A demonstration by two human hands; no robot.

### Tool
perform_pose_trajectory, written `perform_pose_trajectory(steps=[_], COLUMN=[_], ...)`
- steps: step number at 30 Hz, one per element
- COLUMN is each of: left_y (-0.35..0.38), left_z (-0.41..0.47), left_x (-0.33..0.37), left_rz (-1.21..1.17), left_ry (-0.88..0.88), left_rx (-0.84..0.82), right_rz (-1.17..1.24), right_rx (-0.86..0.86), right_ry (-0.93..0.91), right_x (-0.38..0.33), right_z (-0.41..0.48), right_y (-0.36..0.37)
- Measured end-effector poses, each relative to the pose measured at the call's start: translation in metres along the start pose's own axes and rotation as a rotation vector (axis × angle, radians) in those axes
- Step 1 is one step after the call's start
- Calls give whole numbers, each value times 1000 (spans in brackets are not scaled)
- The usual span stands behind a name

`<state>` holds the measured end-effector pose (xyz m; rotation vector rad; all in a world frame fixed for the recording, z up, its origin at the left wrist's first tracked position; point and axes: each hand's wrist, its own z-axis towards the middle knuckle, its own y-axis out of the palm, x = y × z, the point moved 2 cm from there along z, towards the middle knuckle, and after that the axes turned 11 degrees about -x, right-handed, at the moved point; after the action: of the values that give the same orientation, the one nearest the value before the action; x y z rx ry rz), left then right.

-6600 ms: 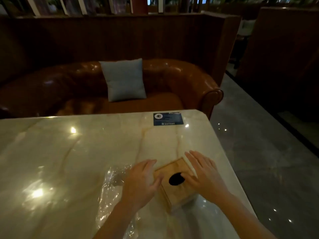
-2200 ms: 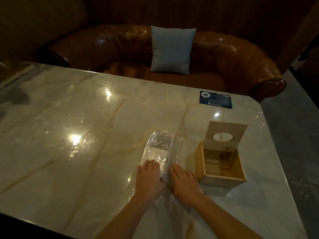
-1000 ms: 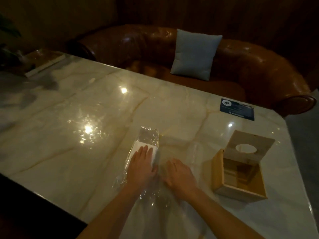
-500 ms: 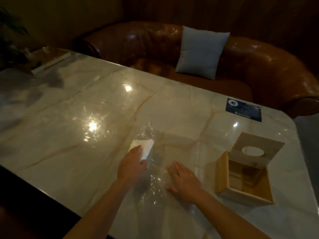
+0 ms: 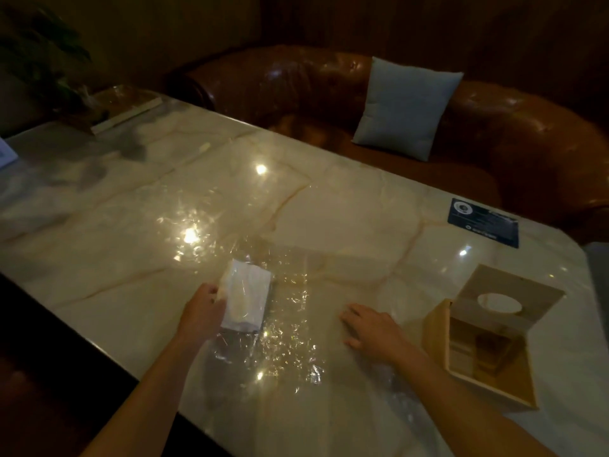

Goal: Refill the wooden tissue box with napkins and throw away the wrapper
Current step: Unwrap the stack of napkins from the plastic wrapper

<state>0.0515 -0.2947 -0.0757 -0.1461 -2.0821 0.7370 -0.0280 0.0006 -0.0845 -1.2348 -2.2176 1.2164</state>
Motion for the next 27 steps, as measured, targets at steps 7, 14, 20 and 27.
perform_pose_trajectory(steps=[7,14,20,27], left_y=[-1,14,20,61], left_z=[-19,-29,-40,-79], left_x=[-1,14,9,0], left_rz=[477,764,925,1037], left_ry=[161,557,674,924], left_rx=[144,23,-113,-233], right_rz=[84,123,151,87], right_rx=[191,198,180,172], right_ry=[90,130,149,153], right_x=[-17,-52,-37,-10], right_z=[0,14,22,40], right_y=[-15,20,18,-8])
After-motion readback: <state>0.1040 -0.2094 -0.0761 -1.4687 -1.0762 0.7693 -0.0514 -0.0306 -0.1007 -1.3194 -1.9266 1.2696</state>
